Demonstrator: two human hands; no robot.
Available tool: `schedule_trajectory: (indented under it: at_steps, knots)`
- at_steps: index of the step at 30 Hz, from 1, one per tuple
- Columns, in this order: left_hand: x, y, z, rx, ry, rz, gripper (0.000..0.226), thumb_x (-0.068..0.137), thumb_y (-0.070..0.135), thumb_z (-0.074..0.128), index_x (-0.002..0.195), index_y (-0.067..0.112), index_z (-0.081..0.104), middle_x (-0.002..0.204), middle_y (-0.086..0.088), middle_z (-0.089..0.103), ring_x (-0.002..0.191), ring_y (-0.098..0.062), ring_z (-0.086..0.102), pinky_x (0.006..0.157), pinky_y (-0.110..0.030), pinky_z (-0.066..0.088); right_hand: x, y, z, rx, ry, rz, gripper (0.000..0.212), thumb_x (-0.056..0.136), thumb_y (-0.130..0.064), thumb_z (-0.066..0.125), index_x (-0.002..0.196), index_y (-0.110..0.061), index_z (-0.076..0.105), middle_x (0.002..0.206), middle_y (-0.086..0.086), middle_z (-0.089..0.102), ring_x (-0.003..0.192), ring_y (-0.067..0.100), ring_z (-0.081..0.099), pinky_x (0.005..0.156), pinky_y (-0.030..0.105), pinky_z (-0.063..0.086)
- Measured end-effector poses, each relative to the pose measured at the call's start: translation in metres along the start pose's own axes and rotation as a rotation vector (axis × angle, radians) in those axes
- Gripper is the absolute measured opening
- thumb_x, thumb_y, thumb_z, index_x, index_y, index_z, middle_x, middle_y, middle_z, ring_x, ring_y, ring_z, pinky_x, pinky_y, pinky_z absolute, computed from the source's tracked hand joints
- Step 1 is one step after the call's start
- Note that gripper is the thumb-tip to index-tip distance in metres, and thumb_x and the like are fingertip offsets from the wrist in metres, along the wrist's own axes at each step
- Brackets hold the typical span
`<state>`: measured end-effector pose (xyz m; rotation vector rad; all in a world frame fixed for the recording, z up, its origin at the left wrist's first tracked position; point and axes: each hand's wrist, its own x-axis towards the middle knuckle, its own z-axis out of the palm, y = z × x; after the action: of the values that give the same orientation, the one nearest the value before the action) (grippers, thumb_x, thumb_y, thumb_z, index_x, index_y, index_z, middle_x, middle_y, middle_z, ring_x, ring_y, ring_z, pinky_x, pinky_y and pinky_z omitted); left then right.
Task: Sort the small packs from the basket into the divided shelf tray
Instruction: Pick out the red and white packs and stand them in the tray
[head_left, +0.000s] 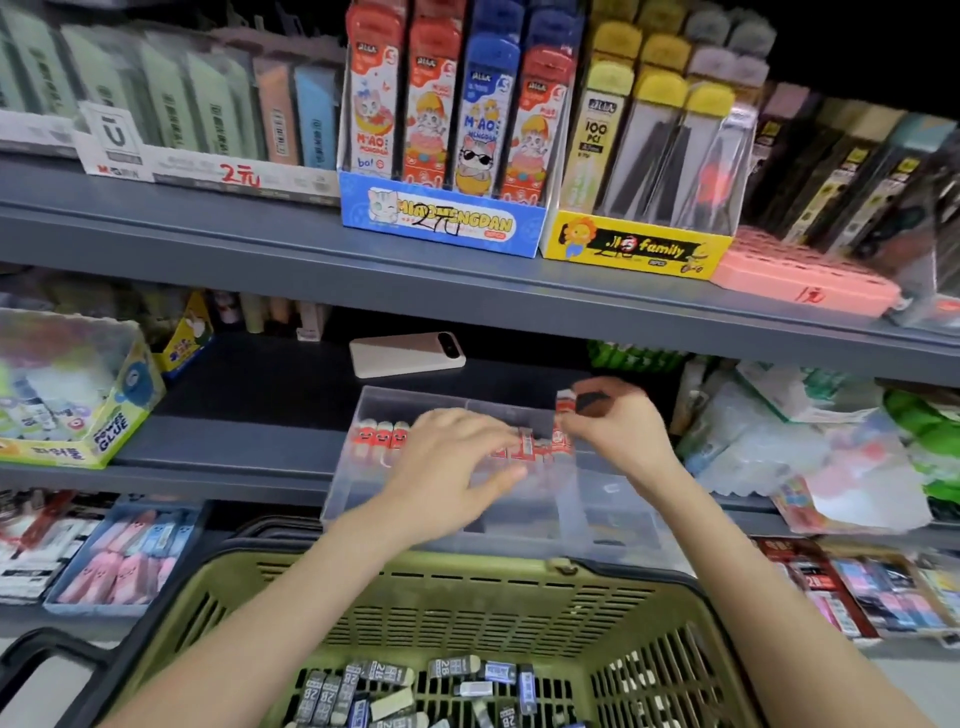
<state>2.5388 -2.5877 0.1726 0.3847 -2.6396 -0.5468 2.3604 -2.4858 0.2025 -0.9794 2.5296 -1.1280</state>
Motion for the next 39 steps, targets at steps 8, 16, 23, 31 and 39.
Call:
schedule_trajectory:
  at_steps: [8, 16, 23, 31, 39]
  knots:
    - [0.033, -0.007, 0.028, 0.223, -0.358, 0.033, 0.052, 0.09, 0.063, 0.039, 0.138, 0.044, 0.042, 0.147, 0.025, 0.036, 0.143, -0.016, 0.023, 0.111, -0.06, -0.014, 0.002, 0.001, 0.035, -0.672, 0.064, -0.193, 0.026, 0.077, -0.034, 0.062, 0.098, -0.019, 0.062, 0.096, 0.004, 0.069, 0.094, 0.025, 0.063, 0.068, 0.026, 0.041]
    - [0.03, -0.013, 0.029, 0.175, -0.338, -0.023, 0.049, 0.09, 0.065, 0.037, 0.133, 0.044, 0.049, 0.142, 0.023, 0.045, 0.14, -0.011, 0.028, 0.113, -0.059, -0.009, -0.003, 0.006, 0.034, -0.584, -0.116, -0.109, 0.025, 0.086, -0.037, 0.057, 0.086, -0.016, 0.072, 0.089, 0.003, 0.07, 0.089, 0.024, 0.063, 0.07, 0.028, 0.046]
    - [0.005, -0.01, 0.011, 0.141, -0.159, -0.027, 0.046, 0.092, 0.056, 0.045, 0.129, 0.032, 0.057, 0.14, 0.014, 0.05, 0.137, -0.012, 0.033, 0.117, -0.051, -0.005, -0.023, 0.011, 0.016, -0.709, -0.017, -0.388, 0.027, 0.094, -0.032, 0.047, 0.095, -0.022, 0.072, 0.092, 0.0, 0.071, 0.091, 0.025, 0.057, 0.073, 0.03, 0.039]
    - [-0.066, -0.008, -0.04, 0.105, 0.247, 0.0, 0.037, 0.09, 0.038, 0.049, 0.095, 0.013, 0.075, 0.109, -0.007, 0.069, 0.107, -0.03, 0.061, 0.107, -0.055, 0.031, -0.126, 0.03, 0.036, -0.146, 0.082, -0.692, 0.025, 0.089, -0.026, 0.056, 0.079, -0.01, 0.071, 0.084, 0.003, 0.064, 0.066, 0.016, 0.059, 0.06, 0.028, 0.048]
    - [-0.171, -0.009, -0.043, 0.07, 0.348, -0.145, 0.027, 0.088, 0.024, 0.056, 0.085, 0.004, 0.073, 0.086, -0.006, 0.07, 0.083, -0.025, 0.062, 0.08, -0.033, 0.043, -0.184, 0.086, 0.084, -0.282, -0.322, -0.586, 0.018, 0.089, -0.024, 0.059, 0.083, -0.012, 0.07, 0.083, 0.0, 0.069, 0.073, 0.016, 0.061, 0.068, 0.031, 0.053]
